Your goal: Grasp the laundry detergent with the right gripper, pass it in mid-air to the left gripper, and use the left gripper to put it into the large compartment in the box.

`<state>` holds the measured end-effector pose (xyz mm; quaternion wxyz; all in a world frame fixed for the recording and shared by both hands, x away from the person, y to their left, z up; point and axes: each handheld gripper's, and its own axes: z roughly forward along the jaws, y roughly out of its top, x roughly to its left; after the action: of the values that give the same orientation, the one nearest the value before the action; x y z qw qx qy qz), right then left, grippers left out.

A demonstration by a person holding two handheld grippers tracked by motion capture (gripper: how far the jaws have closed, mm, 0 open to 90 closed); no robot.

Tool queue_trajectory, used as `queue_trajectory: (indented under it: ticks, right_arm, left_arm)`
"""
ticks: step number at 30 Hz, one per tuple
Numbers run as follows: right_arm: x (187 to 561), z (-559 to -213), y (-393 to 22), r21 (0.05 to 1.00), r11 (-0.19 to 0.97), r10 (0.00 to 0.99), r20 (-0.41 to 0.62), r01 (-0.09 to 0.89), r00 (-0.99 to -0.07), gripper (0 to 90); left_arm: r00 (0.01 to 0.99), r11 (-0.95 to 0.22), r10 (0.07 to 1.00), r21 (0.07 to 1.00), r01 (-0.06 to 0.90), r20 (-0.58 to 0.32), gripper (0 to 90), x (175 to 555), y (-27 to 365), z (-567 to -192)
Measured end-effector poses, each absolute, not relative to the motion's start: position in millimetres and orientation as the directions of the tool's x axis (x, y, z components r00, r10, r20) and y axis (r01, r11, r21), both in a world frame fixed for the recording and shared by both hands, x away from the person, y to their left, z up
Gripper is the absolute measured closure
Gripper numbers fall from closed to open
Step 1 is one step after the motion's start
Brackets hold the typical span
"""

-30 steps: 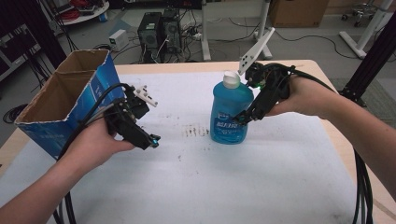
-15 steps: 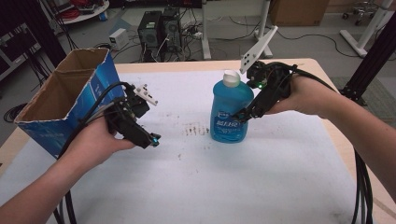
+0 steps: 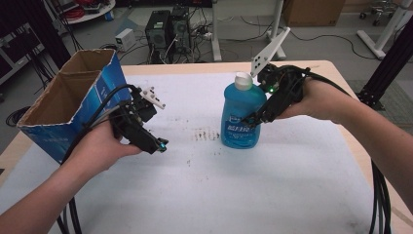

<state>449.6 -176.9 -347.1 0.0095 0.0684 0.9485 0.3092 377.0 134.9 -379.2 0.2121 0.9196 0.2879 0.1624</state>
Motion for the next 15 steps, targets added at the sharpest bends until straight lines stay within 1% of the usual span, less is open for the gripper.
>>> queue_trajectory:
  ticks: [15]
  right_arm:
    - [451.0, -351.5, -173.9, 0.586, 0.802, 0.111, 0.042, 0.114, -0.993, 37.3]
  left_arm:
    - [0.782, -0.746, 0.598, 0.48, 0.462, 0.176, 17.4, 377.6, 135.8, -379.1]
